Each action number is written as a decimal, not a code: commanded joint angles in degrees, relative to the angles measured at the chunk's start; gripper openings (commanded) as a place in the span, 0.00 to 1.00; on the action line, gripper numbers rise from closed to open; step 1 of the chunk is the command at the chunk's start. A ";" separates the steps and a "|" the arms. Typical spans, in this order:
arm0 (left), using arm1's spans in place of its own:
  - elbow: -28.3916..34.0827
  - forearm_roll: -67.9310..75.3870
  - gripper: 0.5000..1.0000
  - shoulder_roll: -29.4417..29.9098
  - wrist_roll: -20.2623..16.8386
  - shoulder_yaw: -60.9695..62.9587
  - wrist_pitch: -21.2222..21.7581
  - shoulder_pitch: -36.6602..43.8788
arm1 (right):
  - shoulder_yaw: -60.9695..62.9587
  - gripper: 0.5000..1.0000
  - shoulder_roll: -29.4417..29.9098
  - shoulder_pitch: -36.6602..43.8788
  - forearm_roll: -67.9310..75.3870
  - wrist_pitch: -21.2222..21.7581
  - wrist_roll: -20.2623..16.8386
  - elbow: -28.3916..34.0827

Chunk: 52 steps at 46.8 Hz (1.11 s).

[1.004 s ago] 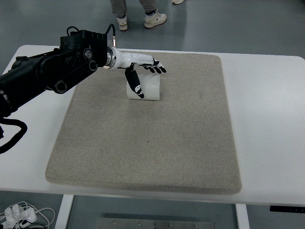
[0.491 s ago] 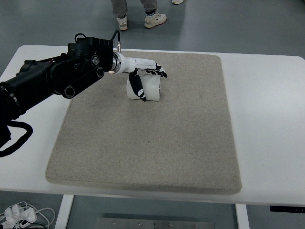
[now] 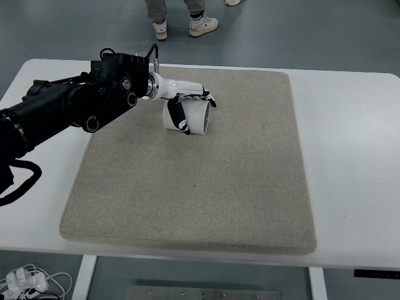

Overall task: Flip white cup upright
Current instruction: 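Lift the cup with the left hand and rotate it opening-up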

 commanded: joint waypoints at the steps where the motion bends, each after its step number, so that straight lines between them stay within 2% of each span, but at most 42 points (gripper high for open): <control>1: 0.39 -0.73 0.15 0.03 -0.08 -0.34 0.02 -0.35 | 0.00 0.90 0.00 0.00 -0.01 0.00 0.00 0.00; 10: 0.65 -2.92 0.13 0.47 -0.61 -1.92 -0.68 -1.67 | 0.00 0.90 0.00 0.00 0.08 0.00 0.00 0.00; 19: 4.34 -11.88 0.14 0.91 -1.31 -2.89 -1.12 -2.29 | 0.00 0.90 0.00 0.00 -0.01 0.00 0.00 0.00; 31: 7.24 -25.06 0.12 0.91 -4.74 -3.50 -0.86 -1.50 | 0.00 0.90 0.00 0.00 0.08 0.00 0.00 0.00; 44: 8.74 -41.32 0.12 0.82 -7.37 -3.77 -3.14 0.43 | 0.00 0.90 0.00 0.00 -0.01 0.00 0.00 0.00; 52: 8.74 -48.62 0.12 0.82 -11.24 -3.77 -3.93 2.98 | 0.00 0.90 0.00 0.00 0.08 0.00 0.00 0.00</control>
